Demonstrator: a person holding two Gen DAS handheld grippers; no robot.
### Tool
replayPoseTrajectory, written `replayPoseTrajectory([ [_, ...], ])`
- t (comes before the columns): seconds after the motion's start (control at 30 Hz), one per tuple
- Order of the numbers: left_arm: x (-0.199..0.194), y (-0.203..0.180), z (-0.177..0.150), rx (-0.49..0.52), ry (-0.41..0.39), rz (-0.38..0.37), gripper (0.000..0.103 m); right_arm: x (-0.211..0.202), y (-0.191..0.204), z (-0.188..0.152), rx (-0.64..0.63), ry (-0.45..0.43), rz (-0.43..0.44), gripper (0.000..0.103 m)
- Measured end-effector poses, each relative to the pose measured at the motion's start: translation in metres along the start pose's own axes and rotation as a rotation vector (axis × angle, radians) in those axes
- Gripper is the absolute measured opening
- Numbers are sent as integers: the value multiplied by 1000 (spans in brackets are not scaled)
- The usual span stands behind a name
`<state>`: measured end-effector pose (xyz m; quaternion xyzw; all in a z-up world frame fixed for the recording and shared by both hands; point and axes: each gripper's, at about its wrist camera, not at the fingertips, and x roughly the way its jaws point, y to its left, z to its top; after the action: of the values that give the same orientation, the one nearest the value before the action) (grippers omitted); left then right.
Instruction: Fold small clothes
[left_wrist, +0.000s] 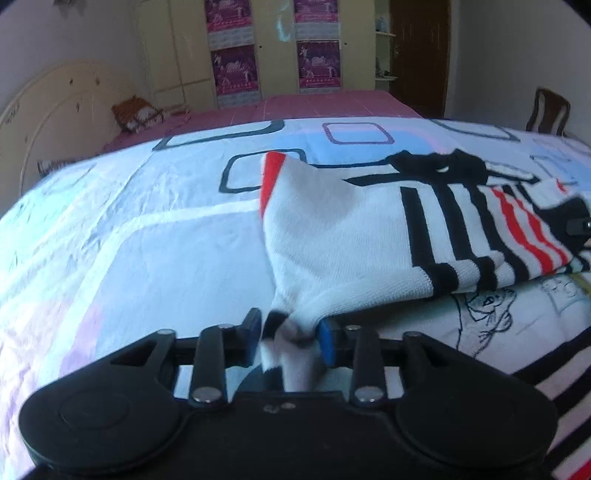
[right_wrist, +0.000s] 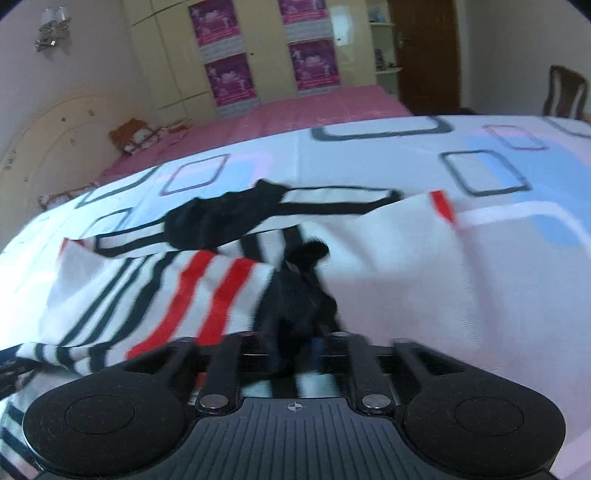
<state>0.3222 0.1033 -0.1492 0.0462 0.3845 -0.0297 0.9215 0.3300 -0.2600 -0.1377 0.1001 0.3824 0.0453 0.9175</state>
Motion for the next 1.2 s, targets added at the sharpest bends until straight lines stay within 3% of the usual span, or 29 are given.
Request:
replayPoseTrajectory([
  [0.03,-3,4,0,-22,9,-13,36,-4,-5,1,9,-10,-1,46],
  [0.23,-23,21,8,-128,-9,-64,45,-11,-23,5,42,-25,-3,46],
  [0.3,-23,21,16,-146,-25,-65,54,-5,-27,7,86,-10,26,46],
  [0.37,-19,19,26,-151,-33,-73,54,4,-29,8,126,16,71,46],
  [0.63,46,22,65,-226,11,-73,53,15,-17,15,86,4,63,46],
  [0.7,64,25,70,-253,19,-63,50,15,-12,15,50,-7,61,38],
  [0.73,71,27,71,-262,19,-59,48,15,-10,15,34,-10,62,26],
  [0.77,78,28,73,-272,20,-58,46,16,-9,15,24,-11,60,21],
  [0.87,92,33,79,-304,22,-90,42,19,-8,16,14,-9,66,21],
  [0.93,98,34,82,-297,20,-103,31,21,-8,17,12,-15,70,21],
  [1.0,98,36,81,-294,-8,-71,15,21,-5,18,2,-35,76,12],
  [1.03,99,40,79,-320,-23,-55,14,20,-3,19,-5,-45,78,8],
  [1.13,101,45,74,-368,-48,-12,12,19,5,24,-38,-77,93,8],
  [1.2,104,42,71,-355,-56,3,12,29,9,22,-92,-56,49,8],
])
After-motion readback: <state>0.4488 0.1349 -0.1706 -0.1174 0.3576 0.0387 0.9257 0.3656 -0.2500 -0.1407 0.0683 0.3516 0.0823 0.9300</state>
